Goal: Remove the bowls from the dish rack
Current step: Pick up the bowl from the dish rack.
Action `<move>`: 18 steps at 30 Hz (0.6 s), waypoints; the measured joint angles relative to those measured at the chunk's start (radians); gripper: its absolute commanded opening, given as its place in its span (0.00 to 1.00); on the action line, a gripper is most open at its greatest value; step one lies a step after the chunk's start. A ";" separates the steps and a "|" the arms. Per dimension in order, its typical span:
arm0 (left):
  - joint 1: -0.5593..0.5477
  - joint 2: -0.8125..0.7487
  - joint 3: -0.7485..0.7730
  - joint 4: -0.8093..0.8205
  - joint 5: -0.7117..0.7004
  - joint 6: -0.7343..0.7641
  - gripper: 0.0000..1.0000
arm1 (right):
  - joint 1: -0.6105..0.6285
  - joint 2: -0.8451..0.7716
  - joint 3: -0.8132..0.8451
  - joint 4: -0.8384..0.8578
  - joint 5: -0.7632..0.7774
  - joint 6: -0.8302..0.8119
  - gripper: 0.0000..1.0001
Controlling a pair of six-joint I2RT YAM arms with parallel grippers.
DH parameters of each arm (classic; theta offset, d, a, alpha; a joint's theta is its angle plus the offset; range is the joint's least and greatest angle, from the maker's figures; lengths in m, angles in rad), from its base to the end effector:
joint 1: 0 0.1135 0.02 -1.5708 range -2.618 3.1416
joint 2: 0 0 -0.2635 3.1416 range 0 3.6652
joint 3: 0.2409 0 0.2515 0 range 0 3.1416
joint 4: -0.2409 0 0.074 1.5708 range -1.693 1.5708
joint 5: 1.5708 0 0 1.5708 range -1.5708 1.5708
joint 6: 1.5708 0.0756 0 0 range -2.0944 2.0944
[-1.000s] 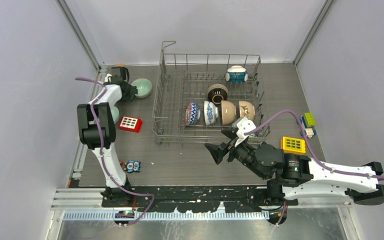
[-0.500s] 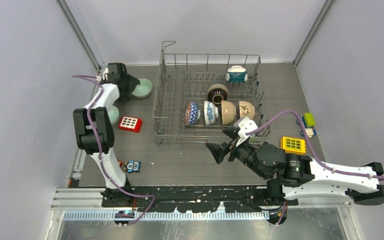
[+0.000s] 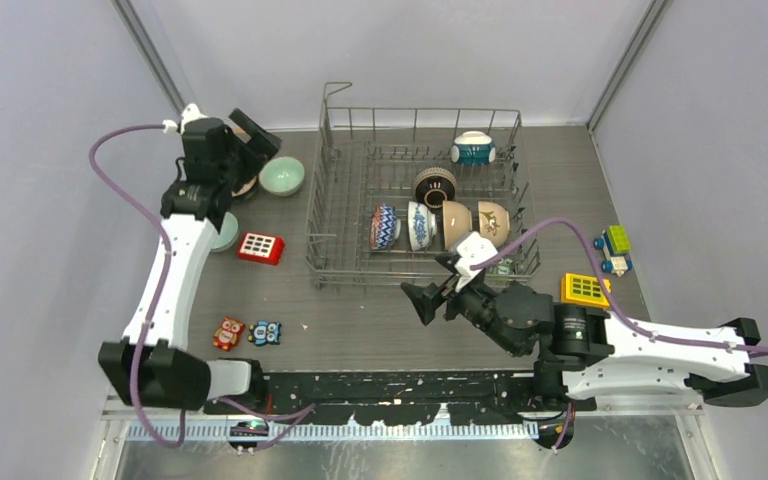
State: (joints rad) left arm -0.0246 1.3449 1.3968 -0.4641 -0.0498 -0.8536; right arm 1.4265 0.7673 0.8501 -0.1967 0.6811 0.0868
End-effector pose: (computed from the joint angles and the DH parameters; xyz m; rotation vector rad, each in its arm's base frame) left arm 0.3388 -0.0046 0.3830 -0.8434 1.8352 -0.5161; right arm 0.0760 0.1917 0.3613 -0.6015 1.5805 0.5721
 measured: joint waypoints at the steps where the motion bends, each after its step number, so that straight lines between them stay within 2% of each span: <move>1: -0.032 -0.039 -0.022 -0.011 -0.008 0.023 0.90 | 0.000 0.018 0.006 0.007 -0.002 0.002 0.82; 9: -0.249 -0.256 -0.144 -0.101 -0.095 0.166 0.92 | -0.056 0.167 0.064 0.011 -0.025 0.082 0.82; 14: -0.293 -0.357 -0.198 -0.119 -0.121 0.216 0.93 | -0.175 0.186 0.097 0.001 -0.052 0.187 0.82; 16: -0.296 -0.388 -0.220 -0.129 -0.123 0.235 0.98 | -0.227 0.187 0.097 -0.011 -0.059 0.230 0.82; 18: -0.297 -0.403 -0.235 -0.135 -0.124 0.250 1.00 | -0.282 0.187 0.097 -0.026 -0.067 0.267 0.82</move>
State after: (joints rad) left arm -0.3218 0.9417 1.1622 -0.5995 -0.1734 -0.6037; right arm 1.1442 0.9546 0.9466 -0.2226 0.6140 0.3542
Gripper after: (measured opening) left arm 0.968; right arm 0.817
